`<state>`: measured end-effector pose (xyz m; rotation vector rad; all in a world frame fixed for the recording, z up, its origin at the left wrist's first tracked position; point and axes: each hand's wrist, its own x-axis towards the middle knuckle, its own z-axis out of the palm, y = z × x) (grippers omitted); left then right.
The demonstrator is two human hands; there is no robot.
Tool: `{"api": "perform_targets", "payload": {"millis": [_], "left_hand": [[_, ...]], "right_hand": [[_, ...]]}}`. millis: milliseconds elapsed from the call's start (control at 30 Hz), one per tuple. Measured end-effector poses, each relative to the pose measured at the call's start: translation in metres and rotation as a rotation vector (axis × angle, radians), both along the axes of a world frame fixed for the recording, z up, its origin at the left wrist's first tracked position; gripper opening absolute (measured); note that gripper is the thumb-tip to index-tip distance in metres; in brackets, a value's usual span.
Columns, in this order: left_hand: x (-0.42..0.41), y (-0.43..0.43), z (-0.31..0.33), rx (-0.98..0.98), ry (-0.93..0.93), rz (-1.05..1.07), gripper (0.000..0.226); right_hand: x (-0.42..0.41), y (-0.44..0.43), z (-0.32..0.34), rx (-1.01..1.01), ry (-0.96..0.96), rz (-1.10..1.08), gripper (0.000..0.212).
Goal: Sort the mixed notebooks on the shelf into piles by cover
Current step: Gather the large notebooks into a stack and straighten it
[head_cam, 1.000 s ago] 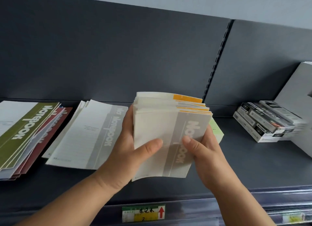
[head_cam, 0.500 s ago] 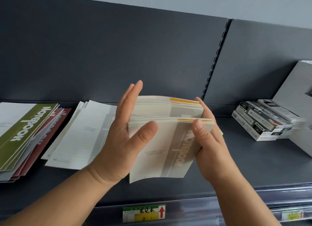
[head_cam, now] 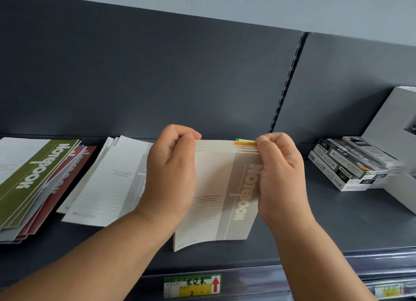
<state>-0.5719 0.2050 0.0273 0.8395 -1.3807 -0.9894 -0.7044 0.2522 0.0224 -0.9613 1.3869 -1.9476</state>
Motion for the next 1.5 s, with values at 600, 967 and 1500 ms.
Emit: {"api": "perform_targets", "payload": {"millis": [600,967,1500], "left_hand": [[0.02,0.007,-0.095,-0.079,-0.124,-0.251,0.044],[0.022,-0.028,-0.058,0.176,-0.512,-0.075,0.015],[0.124,-0.104,-0.04,0.442,-1.025,0.212,0.066]], "right_hand": [[-0.005,0.016,-0.079,0.112,0.217,0.12,0.041],[0.007,-0.01,-0.042,0.381,0.356,0.053,0.025],[0.018,-0.068,-0.041,0.998,0.455,0.081,0.025]]}}
